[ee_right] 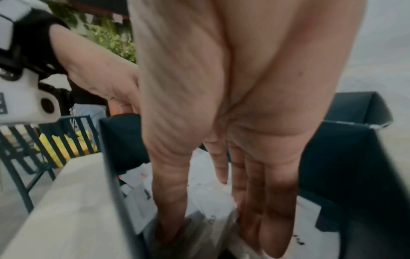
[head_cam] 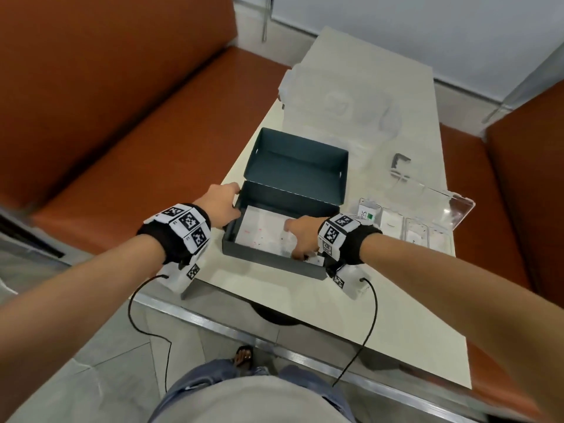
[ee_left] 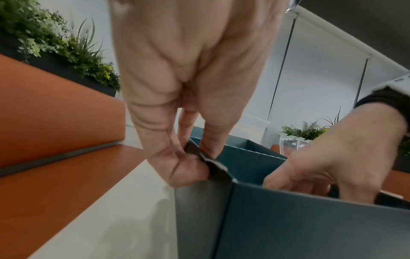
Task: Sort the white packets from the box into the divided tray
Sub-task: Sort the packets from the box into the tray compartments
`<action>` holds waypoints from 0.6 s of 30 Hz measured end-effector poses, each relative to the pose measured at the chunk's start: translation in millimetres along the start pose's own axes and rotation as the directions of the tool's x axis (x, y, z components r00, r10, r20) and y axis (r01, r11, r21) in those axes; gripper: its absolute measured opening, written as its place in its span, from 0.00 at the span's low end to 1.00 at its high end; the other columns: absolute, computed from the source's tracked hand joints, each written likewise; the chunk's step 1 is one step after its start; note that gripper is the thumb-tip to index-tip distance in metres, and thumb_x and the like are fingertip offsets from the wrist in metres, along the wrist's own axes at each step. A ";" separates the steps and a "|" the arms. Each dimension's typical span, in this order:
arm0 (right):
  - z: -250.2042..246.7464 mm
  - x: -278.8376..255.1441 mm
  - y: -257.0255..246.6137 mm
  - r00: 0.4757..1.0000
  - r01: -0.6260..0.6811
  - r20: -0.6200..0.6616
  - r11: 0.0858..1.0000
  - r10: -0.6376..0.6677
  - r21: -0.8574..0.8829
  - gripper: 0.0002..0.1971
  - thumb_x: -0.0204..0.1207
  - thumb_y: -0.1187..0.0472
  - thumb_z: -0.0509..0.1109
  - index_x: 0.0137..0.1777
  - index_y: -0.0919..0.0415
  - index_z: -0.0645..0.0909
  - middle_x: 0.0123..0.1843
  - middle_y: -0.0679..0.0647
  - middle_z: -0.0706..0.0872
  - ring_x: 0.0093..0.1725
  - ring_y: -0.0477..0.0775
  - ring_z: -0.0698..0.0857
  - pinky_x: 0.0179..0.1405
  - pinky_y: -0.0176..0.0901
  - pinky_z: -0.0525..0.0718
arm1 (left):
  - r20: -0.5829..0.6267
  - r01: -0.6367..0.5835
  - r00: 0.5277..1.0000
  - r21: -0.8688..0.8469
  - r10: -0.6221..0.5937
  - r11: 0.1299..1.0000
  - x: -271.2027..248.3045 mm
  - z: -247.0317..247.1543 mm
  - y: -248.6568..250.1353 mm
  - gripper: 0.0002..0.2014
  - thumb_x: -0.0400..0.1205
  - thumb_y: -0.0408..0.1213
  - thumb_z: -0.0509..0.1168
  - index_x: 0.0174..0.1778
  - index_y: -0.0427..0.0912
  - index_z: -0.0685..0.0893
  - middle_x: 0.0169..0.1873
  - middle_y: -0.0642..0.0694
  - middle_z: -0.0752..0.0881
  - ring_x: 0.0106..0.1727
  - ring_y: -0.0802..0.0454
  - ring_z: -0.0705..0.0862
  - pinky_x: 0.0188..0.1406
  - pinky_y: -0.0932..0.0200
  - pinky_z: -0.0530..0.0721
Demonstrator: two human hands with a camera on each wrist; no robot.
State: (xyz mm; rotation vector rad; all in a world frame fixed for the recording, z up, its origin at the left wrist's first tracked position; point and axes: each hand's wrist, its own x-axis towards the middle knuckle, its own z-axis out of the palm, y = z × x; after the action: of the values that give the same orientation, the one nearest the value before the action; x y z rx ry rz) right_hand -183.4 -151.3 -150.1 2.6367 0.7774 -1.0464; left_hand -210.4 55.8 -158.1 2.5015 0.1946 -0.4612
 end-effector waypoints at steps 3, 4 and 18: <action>2.0 3.6 -6.4 0.999 0.038 -0.011 0.999 -0.038 0.019 0.27 0.72 0.54 0.72 0.71 0.59 0.73 0.62 0.57 0.81 0.50 0.55 0.80 0.45 0.42 0.78 | 0.016 0.016 1.000 0.007 -0.016 1.000 0.5 -0.3 0.8 0.22 0.83 0.29 0.64 0.73 0.40 0.71 0.56 0.35 0.82 0.45 0.40 0.86 0.44 0.44 0.91; 2.4 4.5 -8.4 0.998 0.053 -0.019 0.998 -0.052 0.025 0.25 0.74 0.54 0.71 0.71 0.59 0.74 0.66 0.57 0.80 0.56 0.56 0.80 0.48 0.42 0.77 | 0.016 0.018 1.000 0.013 -0.018 1.000 0.7 0.0 1.0 0.22 0.83 0.29 0.64 0.73 0.40 0.72 0.56 0.35 0.81 0.45 0.39 0.86 0.45 0.43 0.91; 5.3 1.7 -25.8 0.983 0.160 -0.110 0.982 -0.149 0.098 0.22 0.79 0.63 0.67 0.73 0.61 0.75 0.72 0.59 0.79 0.68 0.60 0.78 0.67 0.46 0.77 | 0.008 0.027 1.000 0.035 -0.028 0.999 1.7 1.8 1.3 0.21 0.83 0.29 0.64 0.73 0.40 0.72 0.57 0.35 0.80 0.45 0.38 0.85 0.44 0.47 0.90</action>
State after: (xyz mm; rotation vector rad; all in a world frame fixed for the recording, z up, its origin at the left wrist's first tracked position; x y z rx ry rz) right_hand -199.3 -130.9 -155.0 2.7763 0.9887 -1.0240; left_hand -209.0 53.8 -159.4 2.5328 0.2198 -0.4907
